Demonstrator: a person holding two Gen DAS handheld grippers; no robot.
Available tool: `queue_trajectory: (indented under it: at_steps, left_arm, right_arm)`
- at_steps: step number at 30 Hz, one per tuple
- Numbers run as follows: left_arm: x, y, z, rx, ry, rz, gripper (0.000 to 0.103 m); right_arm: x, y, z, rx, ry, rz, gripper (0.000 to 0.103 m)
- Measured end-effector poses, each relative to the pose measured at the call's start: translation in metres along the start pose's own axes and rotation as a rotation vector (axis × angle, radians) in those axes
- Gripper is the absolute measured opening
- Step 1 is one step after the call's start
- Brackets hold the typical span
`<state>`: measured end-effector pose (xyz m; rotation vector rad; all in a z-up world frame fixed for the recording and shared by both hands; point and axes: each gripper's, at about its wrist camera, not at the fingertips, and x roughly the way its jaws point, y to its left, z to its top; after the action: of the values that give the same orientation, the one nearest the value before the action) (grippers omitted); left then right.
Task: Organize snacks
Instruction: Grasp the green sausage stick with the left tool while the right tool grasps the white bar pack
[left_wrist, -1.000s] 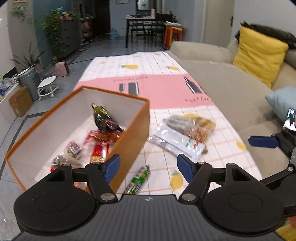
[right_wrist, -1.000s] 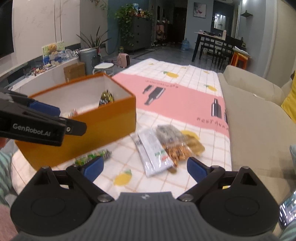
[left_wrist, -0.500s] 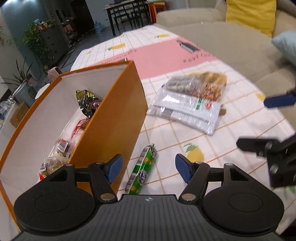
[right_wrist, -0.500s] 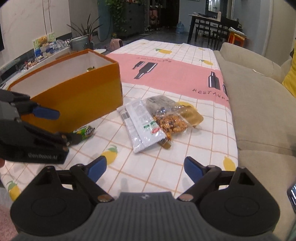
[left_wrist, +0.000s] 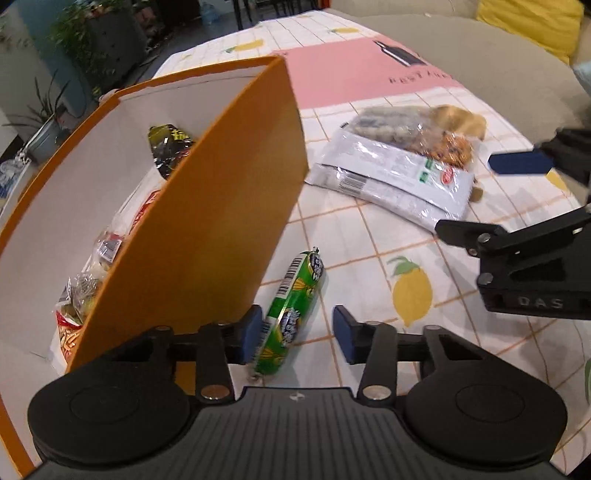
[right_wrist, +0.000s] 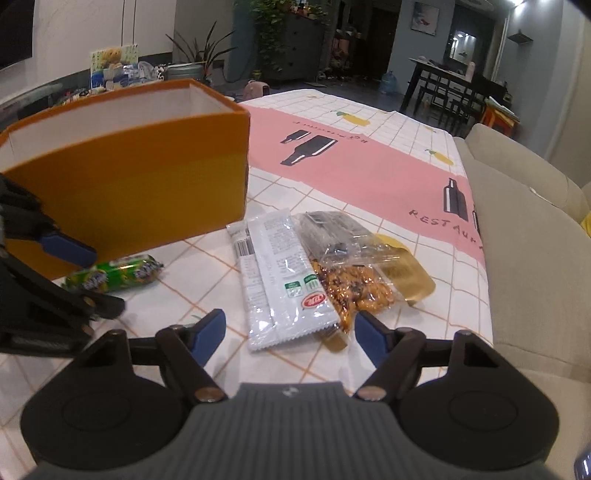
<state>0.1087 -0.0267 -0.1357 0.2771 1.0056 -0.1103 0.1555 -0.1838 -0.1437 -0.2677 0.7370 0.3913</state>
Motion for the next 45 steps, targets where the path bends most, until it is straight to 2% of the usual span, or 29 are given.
queue_trajectory:
  at_steps: [2,5,7,9,11,12,15,16,17,18,22,29,32,33,34,36,39,45]
  left_arm:
    - [-0.001,0.007,-0.001,-0.049,-0.002,-0.033,0.038]
    - [-0.002,0.018,-0.002,-0.139,-0.001,-0.098,0.030]
    - [-0.001,0.022,-0.003,-0.171,-0.003,-0.141,0.026]
    - [-0.001,0.022,-0.003,-0.173,-0.007,-0.153,0.025]
    - [-0.002,0.021,-0.003,-0.172,-0.012,-0.150,0.025]
    - [-0.002,0.020,-0.003,-0.175,-0.013,-0.149,0.024]
    - [-0.002,0.019,-0.002,-0.177,-0.015,-0.147,0.024]
    - [-0.002,0.018,-0.003,-0.171,-0.016,-0.148,0.024]
    - [-0.002,0.017,-0.003,-0.166,-0.016,-0.151,0.024]
    - [-0.002,0.016,-0.003,-0.161,-0.016,-0.156,0.024]
    - [-0.005,0.011,-0.006,-0.144,-0.013,-0.176,0.024]
    - [-0.011,0.012,-0.012,-0.173,0.001,-0.203,0.024]
    - [-0.010,0.013,-0.012,-0.193,-0.002,-0.182,0.024]
    - [-0.010,0.013,-0.012,-0.194,-0.004,-0.173,0.024]
    - [-0.010,0.013,-0.011,-0.194,-0.007,-0.166,0.024]
    - [-0.009,0.015,-0.010,-0.197,-0.009,-0.159,0.024]
    - [-0.007,0.019,-0.009,-0.215,-0.003,-0.154,0.030]
    - [-0.002,0.025,-0.010,-0.258,0.024,-0.157,0.037]
  right_arm:
    - [0.008,-0.002,0.001,0.002,0.006,0.001,0.070]
    - [0.017,-0.003,0.002,0.003,0.013,0.002,0.068]
    - [0.022,-0.004,0.001,0.005,0.020,0.003,0.062]
    - [0.025,-0.004,0.000,0.006,0.027,0.003,0.061]
    - [0.024,-0.003,-0.001,0.001,0.018,-0.002,0.054]
    - [0.023,-0.003,-0.001,-0.003,0.018,-0.005,0.045]
    - [0.020,-0.003,-0.001,0.009,0.029,-0.009,0.039]
    - [0.019,-0.004,-0.002,0.022,0.034,-0.003,0.027]
    - [0.019,-0.004,-0.002,0.030,0.042,-0.007,0.008]
    - [0.019,-0.003,-0.004,0.035,0.065,-0.030,0.000]
    - [0.014,-0.002,-0.009,0.066,0.122,0.005,0.000]
    - [-0.007,0.019,-0.019,-0.001,0.192,0.013,0.000]
    - [-0.016,0.022,-0.022,0.023,0.162,0.046,0.000]
    - [-0.019,0.022,-0.021,0.029,0.143,0.052,0.006]
    - [-0.020,0.024,-0.019,0.032,0.124,0.051,0.026]
    - [-0.018,0.025,-0.013,0.038,0.090,0.057,0.051]
    - [-0.010,0.028,-0.002,0.030,0.042,0.075,0.056]
    - [0.020,0.024,0.009,0.005,0.030,0.076,0.057]
